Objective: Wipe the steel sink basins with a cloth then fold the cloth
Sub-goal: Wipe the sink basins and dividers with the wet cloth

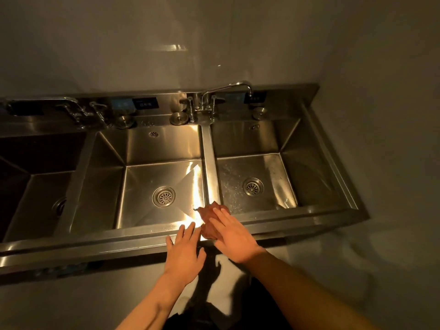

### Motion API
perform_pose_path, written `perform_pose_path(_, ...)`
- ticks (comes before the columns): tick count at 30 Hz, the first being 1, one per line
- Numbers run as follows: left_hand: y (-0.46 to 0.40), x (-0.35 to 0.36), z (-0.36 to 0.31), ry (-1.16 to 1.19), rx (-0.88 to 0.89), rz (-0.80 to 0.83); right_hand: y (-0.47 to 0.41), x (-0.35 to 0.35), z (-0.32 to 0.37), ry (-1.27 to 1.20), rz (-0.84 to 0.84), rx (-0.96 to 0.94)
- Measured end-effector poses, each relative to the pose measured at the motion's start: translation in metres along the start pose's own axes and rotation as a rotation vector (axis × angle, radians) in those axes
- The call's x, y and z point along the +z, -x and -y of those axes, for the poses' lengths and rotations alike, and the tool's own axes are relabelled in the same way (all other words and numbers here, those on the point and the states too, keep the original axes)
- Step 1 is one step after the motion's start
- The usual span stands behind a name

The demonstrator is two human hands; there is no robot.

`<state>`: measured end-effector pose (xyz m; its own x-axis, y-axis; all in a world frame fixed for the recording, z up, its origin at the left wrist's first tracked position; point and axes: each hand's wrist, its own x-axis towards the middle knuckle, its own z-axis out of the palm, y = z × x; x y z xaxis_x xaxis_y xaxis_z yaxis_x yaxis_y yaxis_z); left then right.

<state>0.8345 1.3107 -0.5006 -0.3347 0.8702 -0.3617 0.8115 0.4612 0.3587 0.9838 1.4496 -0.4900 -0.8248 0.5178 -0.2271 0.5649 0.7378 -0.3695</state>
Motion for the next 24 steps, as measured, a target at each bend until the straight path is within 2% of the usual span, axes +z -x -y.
perform_pose_path(12,-0.049,0.056,-0.152,-0.081,0.099,0.028,0.062,-0.037,-0.17,-0.093,0.063,0.07)
perform_pose_path(14,-0.058,0.062,-0.174,-0.081,0.121,0.041,0.075,-0.043,-0.196,-0.115,0.041,0.085)
perform_pose_path(19,-0.079,0.075,-0.214,-0.106,0.139,0.076,0.112,-0.054,-0.255,-0.199,-0.14,0.117)
perform_pose_path(24,-0.094,0.082,-0.242,-0.124,0.187,0.087,0.136,-0.068,-0.303,-0.182,-0.13,0.254)
